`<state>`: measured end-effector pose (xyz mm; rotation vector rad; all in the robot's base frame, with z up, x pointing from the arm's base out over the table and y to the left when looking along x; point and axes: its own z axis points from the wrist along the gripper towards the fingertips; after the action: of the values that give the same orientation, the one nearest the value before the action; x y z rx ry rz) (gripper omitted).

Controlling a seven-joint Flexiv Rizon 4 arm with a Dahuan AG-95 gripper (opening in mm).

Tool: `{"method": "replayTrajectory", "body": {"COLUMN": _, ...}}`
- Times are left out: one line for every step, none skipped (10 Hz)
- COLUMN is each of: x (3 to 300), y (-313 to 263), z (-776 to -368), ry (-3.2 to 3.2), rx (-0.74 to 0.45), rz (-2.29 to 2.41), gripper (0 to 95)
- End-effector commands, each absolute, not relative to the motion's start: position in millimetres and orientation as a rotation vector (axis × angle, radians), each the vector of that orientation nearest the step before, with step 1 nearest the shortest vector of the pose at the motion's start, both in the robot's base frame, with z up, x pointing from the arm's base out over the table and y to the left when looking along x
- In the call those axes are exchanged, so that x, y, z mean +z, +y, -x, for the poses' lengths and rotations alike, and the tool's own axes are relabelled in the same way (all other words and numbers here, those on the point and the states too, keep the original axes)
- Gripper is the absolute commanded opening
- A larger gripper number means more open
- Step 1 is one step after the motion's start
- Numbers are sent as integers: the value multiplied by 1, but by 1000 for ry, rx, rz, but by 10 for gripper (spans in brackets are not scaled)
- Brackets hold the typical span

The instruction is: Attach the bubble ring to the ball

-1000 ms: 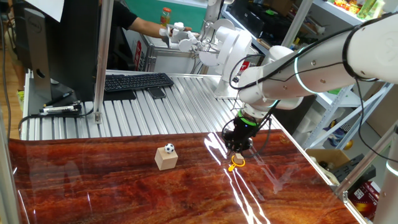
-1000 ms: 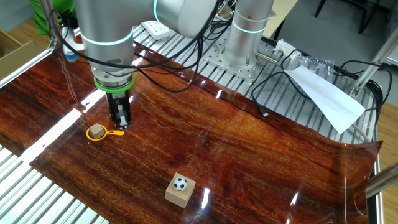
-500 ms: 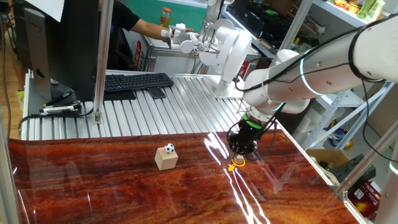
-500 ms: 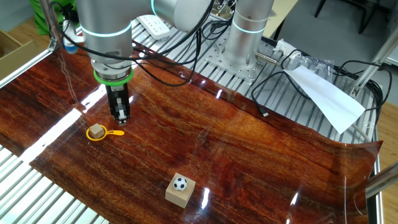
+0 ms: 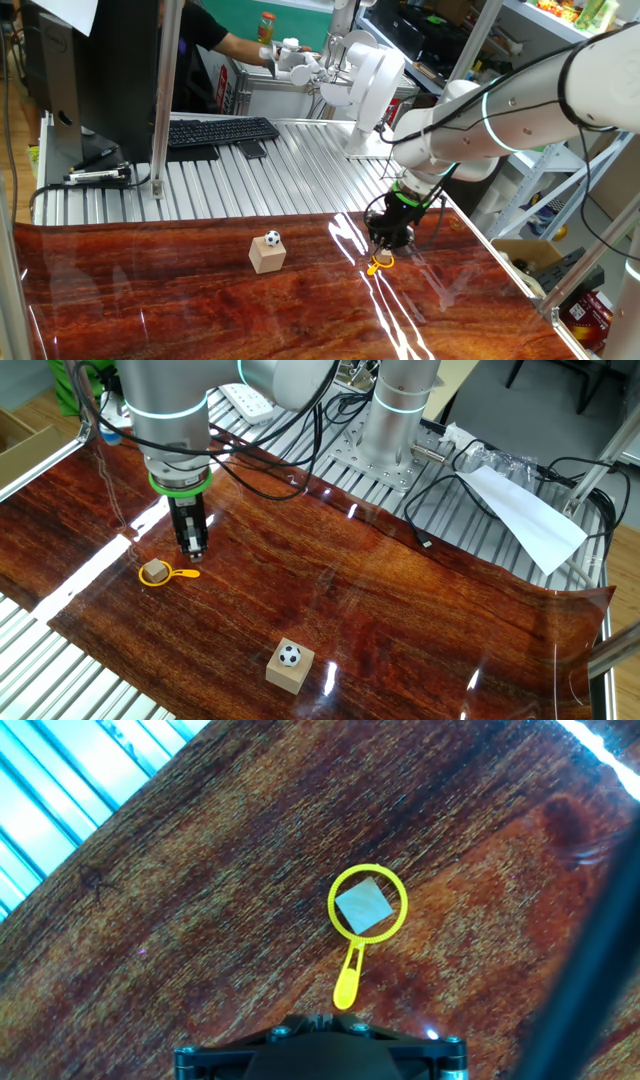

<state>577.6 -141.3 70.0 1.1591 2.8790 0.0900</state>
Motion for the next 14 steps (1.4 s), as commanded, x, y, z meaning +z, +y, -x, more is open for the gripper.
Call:
{"method": "replayTrajectory", "body": {"x": 69, "y": -141, "z": -578, "ry": 2881, "rx": 91, "rz": -1148, "gripper": 0}}
{"method": "replayTrajectory", "body": {"x": 69, "y": -141, "z": -578, "ry": 2876, "rx": 94, "rz": -1162, "gripper": 0}}
{"method": "replayTrajectory", "body": {"x": 69, "y": -141, "z": -578, "ry": 2866, "rx": 105, "rz": -1195, "gripper": 0}}
{"method": "replayTrajectory", "body": {"x": 69, "y": -141, "z": -578, "ry": 2862, "rx": 118, "rz": -1223, "gripper": 0}}
{"method": "replayTrajectory", "body": {"x": 69, "y": -141, "z": -578, "ry": 2859, "rx": 119, "rz": -1233, "gripper": 0}}
{"method": "replayTrajectory", "body": {"x": 69, "y": -141, "z": -578, "ry": 2837, "rx": 128, "rz": -1287, "gripper": 0}}
{"method": "replayTrajectory", "body": {"x": 69, "y": -141, "z": -578, "ry": 2826, "rx": 145, "rz": -1318, "gripper": 0}}
{"method": "replayTrajectory", "body": {"x": 69, "y": -141, "z": -578, "ry": 2825, "rx": 167, "rz": -1334, "gripper": 0}}
{"method": "replayTrajectory", "body": {"x": 69, "y": -141, "z": -578, "ry": 2817, "rx": 172, "rz": -1340, "gripper": 0}}
{"method": "replayTrajectory", "body": {"x": 69, "y": -141, "z": -578, "ry": 2812, "rx": 169, "rz": -1335, "gripper": 0}}
{"method": "replayTrajectory", "body": {"x": 69, "y": -141, "z": -578, "ry": 2809, "rx": 173, "rz": -1319, "gripper": 0}}
{"method": "replayTrajectory", "body": {"x": 69, "y": -141, "z": -578, "ry": 2807, "rx": 175, "rz": -1309, "gripper": 0}}
{"method": "replayTrajectory", "body": {"x": 69, "y": -141, "z": -578, "ry": 2805, "rx": 172, "rz": -1299, "gripper": 0}}
{"method": "replayTrajectory", "body": {"x": 69, "y": -141, "z": -578, "ry": 2802, "rx": 167, "rz": -1295, "gripper": 0}}
